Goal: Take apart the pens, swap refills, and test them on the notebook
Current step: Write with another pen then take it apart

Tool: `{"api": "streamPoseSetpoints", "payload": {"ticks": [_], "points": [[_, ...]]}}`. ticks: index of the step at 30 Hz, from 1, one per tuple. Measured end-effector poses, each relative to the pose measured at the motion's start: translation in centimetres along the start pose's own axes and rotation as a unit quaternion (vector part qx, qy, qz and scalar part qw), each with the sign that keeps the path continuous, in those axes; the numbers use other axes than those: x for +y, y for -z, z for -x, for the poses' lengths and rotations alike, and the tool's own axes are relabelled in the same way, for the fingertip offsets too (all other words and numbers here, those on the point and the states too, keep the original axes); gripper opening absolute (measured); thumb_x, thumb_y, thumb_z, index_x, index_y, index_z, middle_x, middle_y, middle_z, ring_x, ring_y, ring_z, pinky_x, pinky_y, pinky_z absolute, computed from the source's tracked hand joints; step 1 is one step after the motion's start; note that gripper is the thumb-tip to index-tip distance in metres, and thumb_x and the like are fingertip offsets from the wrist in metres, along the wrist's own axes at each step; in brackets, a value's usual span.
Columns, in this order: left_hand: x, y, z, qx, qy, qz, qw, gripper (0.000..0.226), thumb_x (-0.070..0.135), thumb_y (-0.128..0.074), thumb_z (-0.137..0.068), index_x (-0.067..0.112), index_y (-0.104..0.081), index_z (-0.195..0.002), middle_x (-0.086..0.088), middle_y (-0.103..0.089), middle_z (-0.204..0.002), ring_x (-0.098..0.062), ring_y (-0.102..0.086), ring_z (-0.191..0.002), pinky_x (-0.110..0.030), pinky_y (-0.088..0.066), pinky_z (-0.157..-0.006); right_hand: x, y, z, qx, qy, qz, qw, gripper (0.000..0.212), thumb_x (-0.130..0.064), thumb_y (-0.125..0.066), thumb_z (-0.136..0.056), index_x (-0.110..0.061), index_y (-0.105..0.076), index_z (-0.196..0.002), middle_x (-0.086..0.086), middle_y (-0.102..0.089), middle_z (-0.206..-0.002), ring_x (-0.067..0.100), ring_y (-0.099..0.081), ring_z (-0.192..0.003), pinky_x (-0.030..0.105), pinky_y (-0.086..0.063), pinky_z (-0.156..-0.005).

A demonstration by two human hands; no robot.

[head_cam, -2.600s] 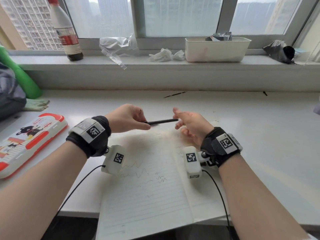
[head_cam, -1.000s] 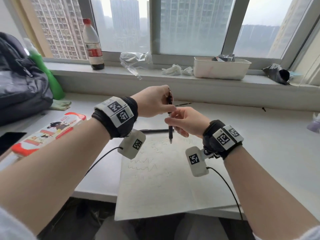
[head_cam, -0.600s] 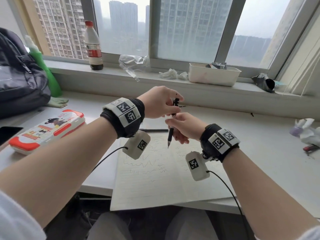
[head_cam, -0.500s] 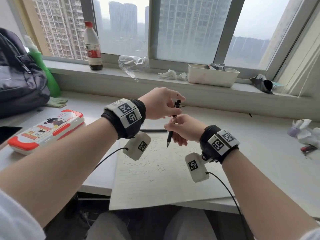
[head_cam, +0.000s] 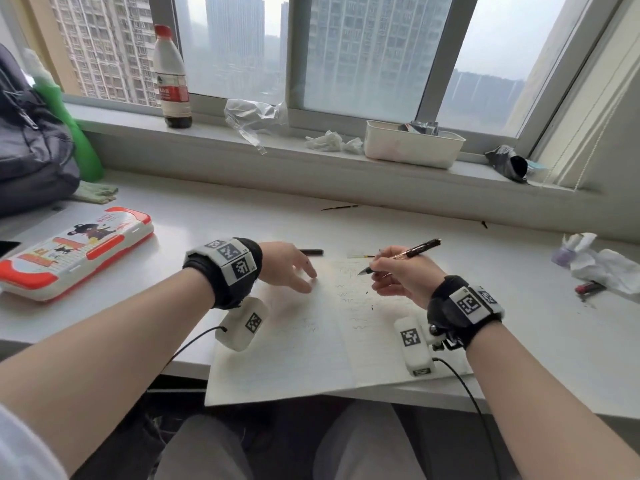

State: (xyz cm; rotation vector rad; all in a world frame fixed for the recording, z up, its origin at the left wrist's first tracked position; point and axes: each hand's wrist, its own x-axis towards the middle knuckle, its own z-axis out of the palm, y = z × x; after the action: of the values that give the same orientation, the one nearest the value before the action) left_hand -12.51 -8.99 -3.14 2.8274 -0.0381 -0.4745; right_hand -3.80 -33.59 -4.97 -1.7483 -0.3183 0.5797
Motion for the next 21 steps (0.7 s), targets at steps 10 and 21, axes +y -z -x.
{"api": "streamPoseSetpoints", "payload": {"ticks": [10,21], "points": [[0.8,0.8,-0.1,-0.050,0.020,-0.022,0.998,0.048,0.053,-0.063,-0.085,0.040,-0.057,-0.131,0.007,-0.056,-0.117,-0.015,-0.055,-0.107,-0.029,-0.041,-0.088,3.0,0.6,1.5,0.036,-0.034,-0.012,0.999,0.009,-0.013,-0.065,-0.090,-0.007,-0.059,-0.090,0.013,-0.074,-0.077,0.016,-0.063,-0.051,0.022,-0.049,-0.044],[1.2,1.1,0.2,-0.058,0.020,-0.035,0.998,0.044,0.048,-0.062,-0.088,0.039,-0.058,-0.131,0.004,-0.057,-0.132,-0.017,-0.056,-0.115,-0.032,-0.043,-0.099,3.1,1.5,1.0,0.097,-0.060,-0.030,0.993,0.011,-0.010,-0.058,-0.092,0.001,-0.060,-0.092,0.013,-0.067,-0.066,0.018,-0.061,-0.047,0.024,-0.050,-0.041]]}}
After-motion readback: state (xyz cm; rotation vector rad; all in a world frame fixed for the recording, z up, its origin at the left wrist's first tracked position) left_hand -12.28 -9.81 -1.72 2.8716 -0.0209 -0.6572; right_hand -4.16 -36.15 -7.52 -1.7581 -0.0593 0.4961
